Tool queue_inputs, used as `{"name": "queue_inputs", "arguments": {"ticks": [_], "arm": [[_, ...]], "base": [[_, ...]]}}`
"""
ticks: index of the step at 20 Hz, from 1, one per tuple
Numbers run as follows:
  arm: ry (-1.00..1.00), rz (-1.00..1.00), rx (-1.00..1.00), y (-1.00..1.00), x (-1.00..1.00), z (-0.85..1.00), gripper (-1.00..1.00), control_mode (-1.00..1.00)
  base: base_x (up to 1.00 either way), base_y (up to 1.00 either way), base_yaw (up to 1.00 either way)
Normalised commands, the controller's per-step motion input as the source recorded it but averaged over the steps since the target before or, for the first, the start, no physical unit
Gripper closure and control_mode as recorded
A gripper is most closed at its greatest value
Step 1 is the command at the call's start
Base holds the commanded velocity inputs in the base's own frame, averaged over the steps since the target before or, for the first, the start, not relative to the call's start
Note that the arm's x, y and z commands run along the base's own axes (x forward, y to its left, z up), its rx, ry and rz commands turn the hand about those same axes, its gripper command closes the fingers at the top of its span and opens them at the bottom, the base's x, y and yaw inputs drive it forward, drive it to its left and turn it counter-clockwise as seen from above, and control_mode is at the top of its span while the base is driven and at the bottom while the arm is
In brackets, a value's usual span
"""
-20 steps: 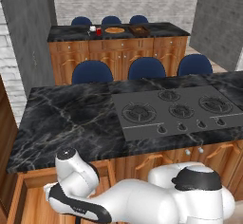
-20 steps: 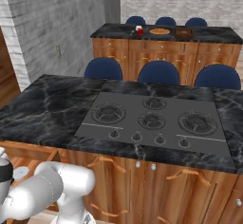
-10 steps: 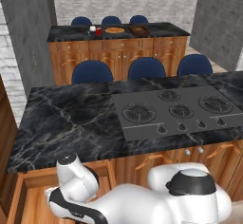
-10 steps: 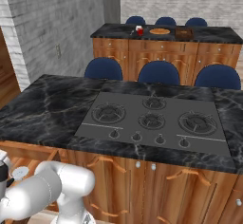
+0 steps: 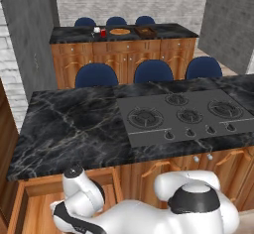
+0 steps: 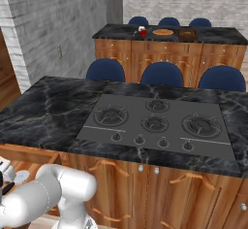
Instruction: Take the pizza cutter from the drawer on the left and place it on the dining counter for cutting.
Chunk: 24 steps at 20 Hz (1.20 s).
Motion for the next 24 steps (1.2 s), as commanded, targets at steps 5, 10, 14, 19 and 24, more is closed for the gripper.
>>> {"name": "queue_inputs", "arguments": {"ticks": [5, 10, 14, 19, 24], "arm": [[0.03, 0.00, 0.00, 0.00, 0.00, -0.23, -1.00, -1.00], [0.01, 0.00, 0.00, 0.00, 0.00, -0.21, -1.00, -1.00], [0.02, 0.00, 0.00, 0.00, 0.00, -0.20, -1.00, -1.00], [0.02, 0.00, 0.00, 0.00, 0.00, -0.17, -1.00, -1.00], [0.01, 0.00, 0.00, 0.00, 0.00, -0.17, -1.00, -1.00]], "base": [[0.00, 0.00, 0.00], [0.00, 0.00, 0.00], [0.00, 0.00, 0.00], [0.00, 0.00, 0.00], [0.00, 0.00, 0.00]]}}
